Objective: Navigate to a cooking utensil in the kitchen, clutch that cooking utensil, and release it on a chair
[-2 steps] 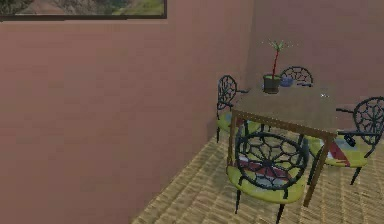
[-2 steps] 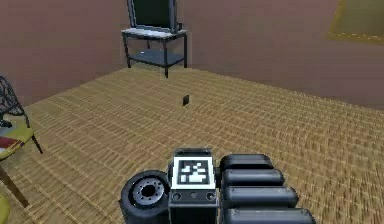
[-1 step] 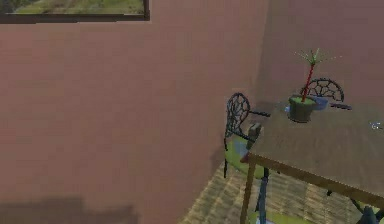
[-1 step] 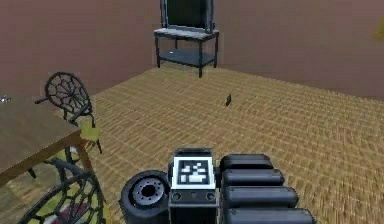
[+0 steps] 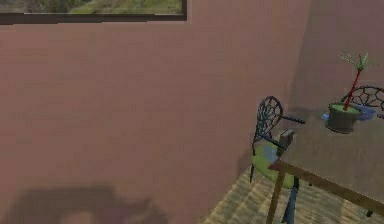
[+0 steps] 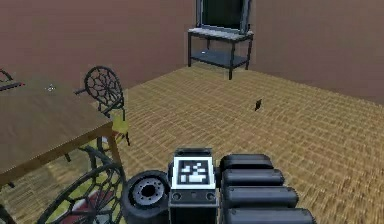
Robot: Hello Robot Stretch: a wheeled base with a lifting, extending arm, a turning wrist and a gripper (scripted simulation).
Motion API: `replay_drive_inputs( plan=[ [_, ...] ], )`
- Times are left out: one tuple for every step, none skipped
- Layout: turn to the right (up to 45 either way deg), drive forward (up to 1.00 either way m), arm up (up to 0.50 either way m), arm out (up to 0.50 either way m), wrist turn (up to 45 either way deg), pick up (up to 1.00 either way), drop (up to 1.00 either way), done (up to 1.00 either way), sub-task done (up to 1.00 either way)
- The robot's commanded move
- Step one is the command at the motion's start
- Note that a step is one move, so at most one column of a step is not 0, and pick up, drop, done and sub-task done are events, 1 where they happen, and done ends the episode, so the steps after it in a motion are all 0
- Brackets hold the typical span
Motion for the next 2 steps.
replay_drive_inputs(
  plan=[
    [3.0, 0.00, 0.00, 0.00, 0.0, 0.00, 0.00, 0.00, 0.00],
    [-3.0, 0.00, 0.00, 0.00, 0.0, 0.00, 0.00, 0.00, 0.00]
  ],
)
